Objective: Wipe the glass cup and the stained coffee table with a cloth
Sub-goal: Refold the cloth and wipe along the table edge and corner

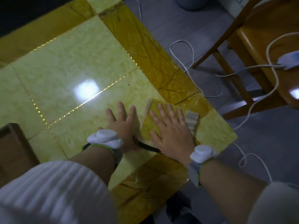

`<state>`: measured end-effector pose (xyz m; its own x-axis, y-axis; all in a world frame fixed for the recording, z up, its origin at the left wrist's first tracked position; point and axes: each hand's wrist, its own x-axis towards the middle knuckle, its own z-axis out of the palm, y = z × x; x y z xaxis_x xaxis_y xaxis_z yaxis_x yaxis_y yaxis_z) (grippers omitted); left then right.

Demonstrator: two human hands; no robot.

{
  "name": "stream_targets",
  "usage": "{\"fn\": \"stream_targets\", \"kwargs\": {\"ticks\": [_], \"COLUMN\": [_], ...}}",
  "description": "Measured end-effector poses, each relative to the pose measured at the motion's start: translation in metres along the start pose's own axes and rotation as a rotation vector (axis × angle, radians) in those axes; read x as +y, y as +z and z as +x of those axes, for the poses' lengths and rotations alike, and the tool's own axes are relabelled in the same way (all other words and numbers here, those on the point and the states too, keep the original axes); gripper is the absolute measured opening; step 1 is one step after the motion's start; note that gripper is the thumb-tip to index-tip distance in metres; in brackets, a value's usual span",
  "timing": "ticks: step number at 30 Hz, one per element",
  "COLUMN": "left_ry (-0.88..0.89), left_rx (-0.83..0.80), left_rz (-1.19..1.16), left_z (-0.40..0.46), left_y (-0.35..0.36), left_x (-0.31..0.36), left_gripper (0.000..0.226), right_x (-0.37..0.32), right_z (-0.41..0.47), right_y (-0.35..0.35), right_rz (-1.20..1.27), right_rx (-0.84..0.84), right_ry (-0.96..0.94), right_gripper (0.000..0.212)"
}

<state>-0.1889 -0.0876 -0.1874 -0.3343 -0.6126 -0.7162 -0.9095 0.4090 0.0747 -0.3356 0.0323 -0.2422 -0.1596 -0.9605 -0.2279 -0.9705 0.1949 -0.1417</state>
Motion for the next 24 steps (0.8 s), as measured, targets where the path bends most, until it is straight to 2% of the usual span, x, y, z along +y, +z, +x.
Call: {"fn": "stream_targets", "kwargs": {"ticks": [2, 4, 8, 10, 15, 19, 21, 24], "left_ry": [0.008, 0.018, 0.014, 0.012, 0.004, 0.010, 0.030, 0.042], "left_rx": [-0.001, 0.001, 0.021, 0.031, 0.096, 0.141, 0.108, 0.015], "left_rz": [0.002, 0.024, 0.057, 0.089, 0.052, 0.128, 0.120, 0.084], "left_z": [0.001, 0.000, -0.004, -0.006, -0.014, -0.031, -0.037, -0.042], "left_y": [0.001, 0.002, 0.003, 0.001, 0.007, 0.026, 0.032, 0.038], "left_x": [-0.001, -0.002, 0.002, 0.006, -0.001, 0.001, 0.007, 0.020], "left_gripper": [0.131, 0.135, 0.130, 0.132, 0.125, 0.118, 0.120, 0.125], "right_x": [0.018, 0.037, 0.042, 0.028, -0.003, 0.032, 0.054, 0.059], "right_z": [-0.006, 0.000, 0.029, 0.030, -0.017, -0.048, -0.045, -0.030], "right_y": [-0.001, -0.006, -0.013, -0.012, 0.004, 0.006, 0.001, -0.005], "right_rz": [-0.014, -0.025, 0.002, 0.014, 0.019, -0.005, -0.029, -0.009], "right_rx": [-0.023, -0.032, -0.014, 0.012, 0.011, -0.023, -0.045, -0.045], "right_ry": [-0.093, -0.107, 0.137, 0.194, 0.018, -0.125, -0.116, 0.047], "right_gripper": [0.065, 0.065, 0.068, 0.067, 0.065, 0.064, 0.065, 0.066]}}
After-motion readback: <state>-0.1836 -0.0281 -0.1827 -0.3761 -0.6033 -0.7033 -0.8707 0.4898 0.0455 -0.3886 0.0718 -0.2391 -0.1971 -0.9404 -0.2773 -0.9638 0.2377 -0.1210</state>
